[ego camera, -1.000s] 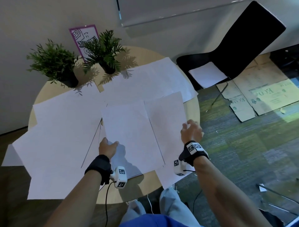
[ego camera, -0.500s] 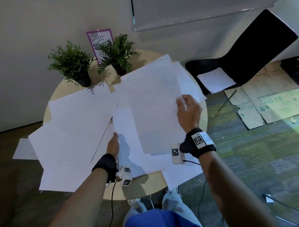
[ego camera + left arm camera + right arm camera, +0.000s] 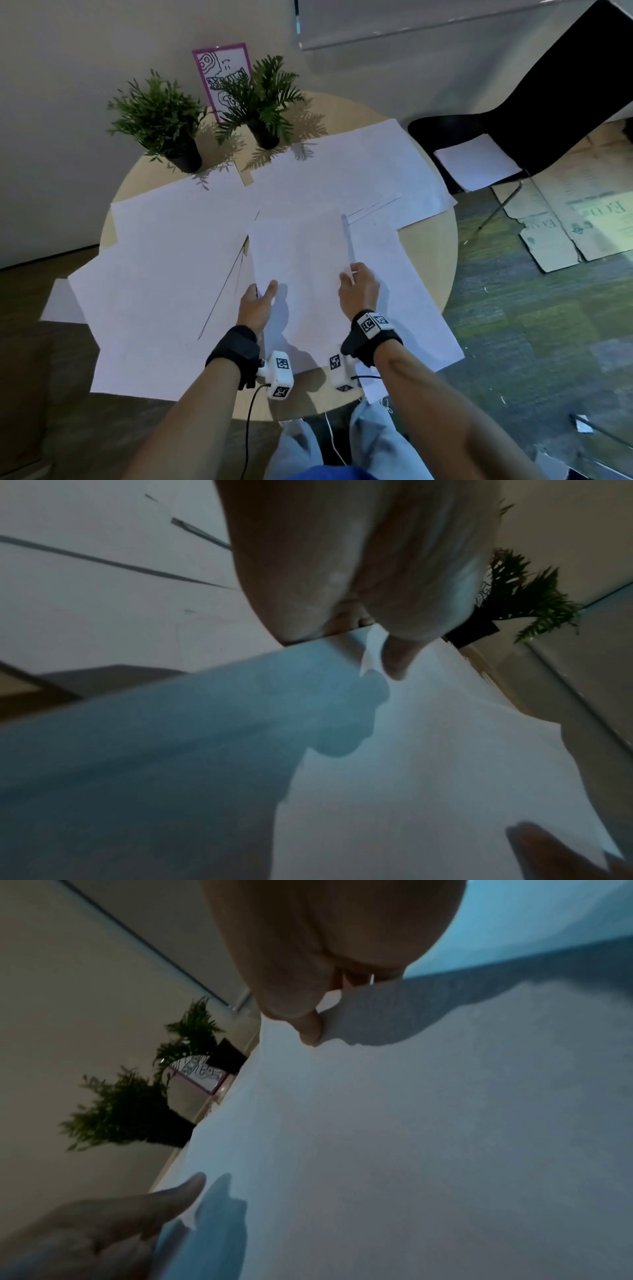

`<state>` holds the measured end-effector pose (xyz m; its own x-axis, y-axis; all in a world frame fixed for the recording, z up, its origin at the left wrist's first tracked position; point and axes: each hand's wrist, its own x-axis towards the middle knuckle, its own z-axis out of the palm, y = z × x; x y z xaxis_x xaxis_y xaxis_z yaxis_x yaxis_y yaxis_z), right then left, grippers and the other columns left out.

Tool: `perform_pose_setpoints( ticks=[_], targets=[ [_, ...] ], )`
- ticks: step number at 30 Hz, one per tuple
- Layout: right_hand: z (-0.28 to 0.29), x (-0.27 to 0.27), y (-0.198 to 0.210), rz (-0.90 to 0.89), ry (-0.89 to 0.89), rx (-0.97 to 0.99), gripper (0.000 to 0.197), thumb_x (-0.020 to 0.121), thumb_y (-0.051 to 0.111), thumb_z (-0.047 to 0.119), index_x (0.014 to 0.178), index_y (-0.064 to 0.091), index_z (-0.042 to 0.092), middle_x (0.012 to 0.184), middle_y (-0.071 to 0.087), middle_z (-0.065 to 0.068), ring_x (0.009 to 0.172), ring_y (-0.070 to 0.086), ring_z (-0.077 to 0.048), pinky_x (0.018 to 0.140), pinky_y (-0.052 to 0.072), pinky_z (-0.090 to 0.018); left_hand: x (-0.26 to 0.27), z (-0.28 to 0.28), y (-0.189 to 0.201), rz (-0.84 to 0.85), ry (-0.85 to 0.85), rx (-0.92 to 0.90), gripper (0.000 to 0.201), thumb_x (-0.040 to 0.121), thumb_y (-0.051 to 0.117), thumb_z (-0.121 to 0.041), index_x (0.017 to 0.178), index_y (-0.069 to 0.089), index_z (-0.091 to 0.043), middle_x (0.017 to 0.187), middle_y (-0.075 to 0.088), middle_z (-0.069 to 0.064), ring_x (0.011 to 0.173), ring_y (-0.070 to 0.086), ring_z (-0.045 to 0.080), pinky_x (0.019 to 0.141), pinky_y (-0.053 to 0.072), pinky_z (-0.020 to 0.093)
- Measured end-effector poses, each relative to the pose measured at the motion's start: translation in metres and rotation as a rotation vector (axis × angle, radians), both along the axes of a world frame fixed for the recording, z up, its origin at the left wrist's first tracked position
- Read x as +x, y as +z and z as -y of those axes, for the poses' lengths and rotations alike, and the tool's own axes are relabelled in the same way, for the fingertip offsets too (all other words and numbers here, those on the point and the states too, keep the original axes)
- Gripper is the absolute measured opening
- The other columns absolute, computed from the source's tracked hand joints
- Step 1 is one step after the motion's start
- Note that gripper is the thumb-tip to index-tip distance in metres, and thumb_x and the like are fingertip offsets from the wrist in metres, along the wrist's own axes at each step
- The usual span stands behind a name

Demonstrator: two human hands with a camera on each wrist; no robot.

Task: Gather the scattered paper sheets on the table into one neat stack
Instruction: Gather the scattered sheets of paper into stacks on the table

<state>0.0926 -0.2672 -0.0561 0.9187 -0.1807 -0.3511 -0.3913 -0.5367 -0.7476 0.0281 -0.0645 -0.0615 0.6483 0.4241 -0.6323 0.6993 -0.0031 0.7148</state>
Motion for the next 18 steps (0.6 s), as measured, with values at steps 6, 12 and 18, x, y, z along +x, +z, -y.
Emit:
perform_pose_setpoints(
  ticks=[6,12,18],
  targets=[
    [0.004,0.002,-0.001,0.033,0.113,-0.12,0.034,0.091,0.068,0.029,0.118,0.063,0.009,0.115,0.064,-0.009,0.109,0.059,-0.028,0.092,0.046,-0.037,-0.003,-0.008,-0.022,-0.046,-0.102,0.101,0.053,0.091,0.06,-0.028,0.138,0.044,-0.008,0.142,0.049,0.011,0.13,0.047,0.033,0.108,0.04,0.053],
    [0.073,0.017,-0.003,-0.057,-0.024,-0.544,0.067,0.076,0.077,0.049,0.127,0.053,0.012,0.132,0.054,-0.012,0.127,0.045,-0.033,0.105,0.036,-0.049,0.001,0.002,-0.013,-0.053,-0.053,0.15,0.032,0.09,0.063,-0.017,0.117,0.049,-0.008,0.12,0.056,0.011,0.112,0.055,0.031,0.097,0.047,0.043],
    [0.097,0.024,0.002,-0.212,-0.025,-0.643,0.092,0.059,0.087,0.057,0.125,0.043,0.009,0.131,0.049,-0.014,0.122,0.047,-0.036,0.099,0.039,-0.05,0.009,0.008,-0.014,-0.095,-0.077,0.195,0.045,0.09,0.063,-0.018,0.128,0.044,-0.004,0.128,0.05,0.013,0.118,0.05,0.033,0.097,0.044,0.041]
  ],
)
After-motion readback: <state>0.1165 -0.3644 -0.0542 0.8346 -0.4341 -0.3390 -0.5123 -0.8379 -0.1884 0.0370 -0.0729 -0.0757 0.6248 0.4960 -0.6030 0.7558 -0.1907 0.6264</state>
